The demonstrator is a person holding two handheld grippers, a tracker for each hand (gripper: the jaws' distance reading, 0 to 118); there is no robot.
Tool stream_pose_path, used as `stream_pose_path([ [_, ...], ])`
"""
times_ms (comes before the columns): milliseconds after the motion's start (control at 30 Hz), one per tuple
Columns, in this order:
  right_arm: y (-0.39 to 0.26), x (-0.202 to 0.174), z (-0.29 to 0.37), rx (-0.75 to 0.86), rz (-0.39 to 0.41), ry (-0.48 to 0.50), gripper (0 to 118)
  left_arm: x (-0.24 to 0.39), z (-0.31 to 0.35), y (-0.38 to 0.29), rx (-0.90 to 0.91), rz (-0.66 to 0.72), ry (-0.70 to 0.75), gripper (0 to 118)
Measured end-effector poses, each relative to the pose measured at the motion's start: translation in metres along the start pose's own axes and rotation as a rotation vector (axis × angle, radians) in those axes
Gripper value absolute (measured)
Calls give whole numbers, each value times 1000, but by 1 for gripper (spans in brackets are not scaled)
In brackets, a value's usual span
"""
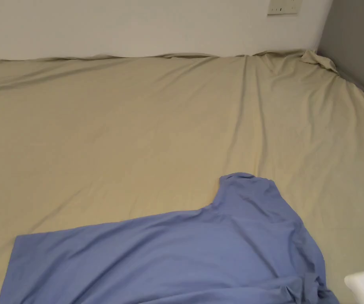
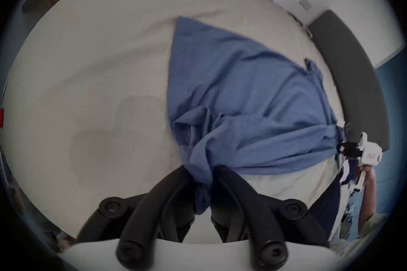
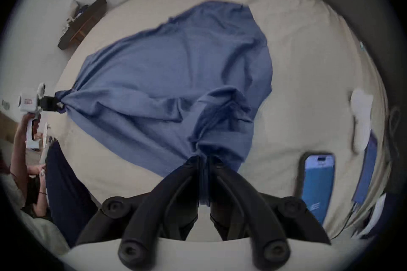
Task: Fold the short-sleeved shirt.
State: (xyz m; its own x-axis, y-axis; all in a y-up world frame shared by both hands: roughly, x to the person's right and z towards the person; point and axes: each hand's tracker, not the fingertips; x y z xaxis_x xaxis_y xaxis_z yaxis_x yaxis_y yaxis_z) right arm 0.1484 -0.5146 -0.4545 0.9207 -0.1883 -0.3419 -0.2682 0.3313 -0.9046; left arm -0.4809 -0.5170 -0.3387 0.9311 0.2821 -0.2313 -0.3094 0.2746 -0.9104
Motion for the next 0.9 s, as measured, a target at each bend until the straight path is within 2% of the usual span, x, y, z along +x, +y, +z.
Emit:
stream_pose_path([
  [167,2,5,-26,-20,-6,-15,9,-5,-17,7,8,35,6,8],
  [233,6,5,-23,-26,-12,-13,9,4,-17,6,6,-25,57,10],
  [267,6,4,-24,-30,-13,-14,9,9,-17,5,13,-60,81,16],
  [300,4,5,-22,-29,-12,-13,13,14,-16,5,20,-87,102,40],
  [333,7,4,-16,-30,-7,-10,34,20,-10,5,20,-104,161,93],
  [367,9,3,-7,-20,21,1,71,26,-4,6,11,-130,200,118],
  [400,11,-2,7,22,69,-15,109,31,6,6,36,-154,226,118],
  [433,11,-9,24,95,100,-39,118,36,25,6,163,-160,171,118],
  [500,18,-21,72,382,132,2,117,42,46,14,298,-104,93,118],
  [533,23,-27,88,464,119,9,118,47,51,17,326,-77,59,118],
  [633,29,-49,93,556,80,-12,118,63,45,19,307,-83,44,118],
  [667,35,-57,93,526,95,-32,112,68,38,24,256,-111,54,105],
  [700,41,-73,82,516,102,-51,87,72,30,24,285,-108,96,72],
  [733,43,-82,76,528,103,-49,87,79,25,24,317,-104,134,72],
  [767,46,-90,72,543,103,-43,70,82,19,29,329,-100,129,57],
  [800,50,-98,64,541,91,-36,31,82,12,36,328,-91,125,27],
  [833,50,-92,53,550,46,-16,3,82,6,43,332,-65,138,8],
  [900,54,-93,47,530,48,93,3,73,-6,58,328,-30,97,8],
])
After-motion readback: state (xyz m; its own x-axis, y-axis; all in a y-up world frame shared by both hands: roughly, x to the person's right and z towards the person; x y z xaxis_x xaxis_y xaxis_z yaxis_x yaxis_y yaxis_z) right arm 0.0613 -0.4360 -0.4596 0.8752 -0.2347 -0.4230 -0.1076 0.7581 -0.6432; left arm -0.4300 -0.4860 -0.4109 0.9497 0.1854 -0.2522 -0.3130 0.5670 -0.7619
